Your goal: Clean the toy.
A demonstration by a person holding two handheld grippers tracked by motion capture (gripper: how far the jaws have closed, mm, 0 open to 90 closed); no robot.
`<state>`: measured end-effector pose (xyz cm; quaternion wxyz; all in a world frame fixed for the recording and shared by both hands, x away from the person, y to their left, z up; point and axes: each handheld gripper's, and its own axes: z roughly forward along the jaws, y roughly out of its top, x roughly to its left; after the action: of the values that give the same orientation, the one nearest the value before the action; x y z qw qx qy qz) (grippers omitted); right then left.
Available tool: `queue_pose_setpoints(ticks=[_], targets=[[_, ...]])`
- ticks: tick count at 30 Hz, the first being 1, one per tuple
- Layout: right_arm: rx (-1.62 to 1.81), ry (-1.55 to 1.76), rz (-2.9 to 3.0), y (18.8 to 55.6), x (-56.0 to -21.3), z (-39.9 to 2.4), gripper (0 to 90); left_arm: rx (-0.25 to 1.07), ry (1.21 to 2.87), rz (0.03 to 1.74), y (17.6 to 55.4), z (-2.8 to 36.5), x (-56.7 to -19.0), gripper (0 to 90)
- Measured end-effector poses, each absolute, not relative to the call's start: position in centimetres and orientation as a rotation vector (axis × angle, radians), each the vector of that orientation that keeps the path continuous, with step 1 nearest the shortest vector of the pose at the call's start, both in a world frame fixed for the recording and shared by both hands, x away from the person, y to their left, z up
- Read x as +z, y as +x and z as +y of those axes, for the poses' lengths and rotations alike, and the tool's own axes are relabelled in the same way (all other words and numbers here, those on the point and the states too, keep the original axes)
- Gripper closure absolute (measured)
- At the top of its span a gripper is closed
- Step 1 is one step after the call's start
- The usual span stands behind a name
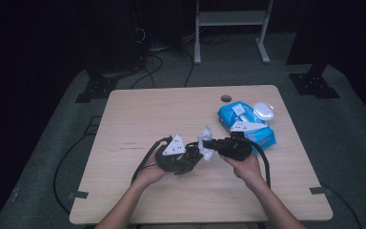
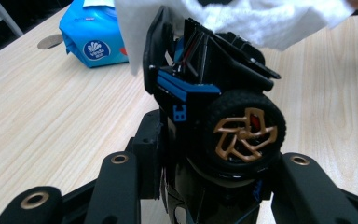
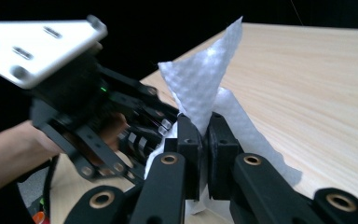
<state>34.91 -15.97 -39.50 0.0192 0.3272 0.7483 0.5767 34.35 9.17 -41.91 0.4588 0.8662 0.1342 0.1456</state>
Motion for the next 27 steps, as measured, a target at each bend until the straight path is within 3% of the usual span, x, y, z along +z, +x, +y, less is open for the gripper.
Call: queue_pose_setpoints(ticks=[6,27], targets=[[1.747,1.081,2.348,35.4,-41.0,-16.6,85.1,0.346,2.128,0.323,34.4,9.2,-41.9,56.8],[1.755,1.039,2.334,34.8,-40.0,-16.5,85.1,0.335,2.110,0.319,34.4,9.0,-42.0,56.8]])
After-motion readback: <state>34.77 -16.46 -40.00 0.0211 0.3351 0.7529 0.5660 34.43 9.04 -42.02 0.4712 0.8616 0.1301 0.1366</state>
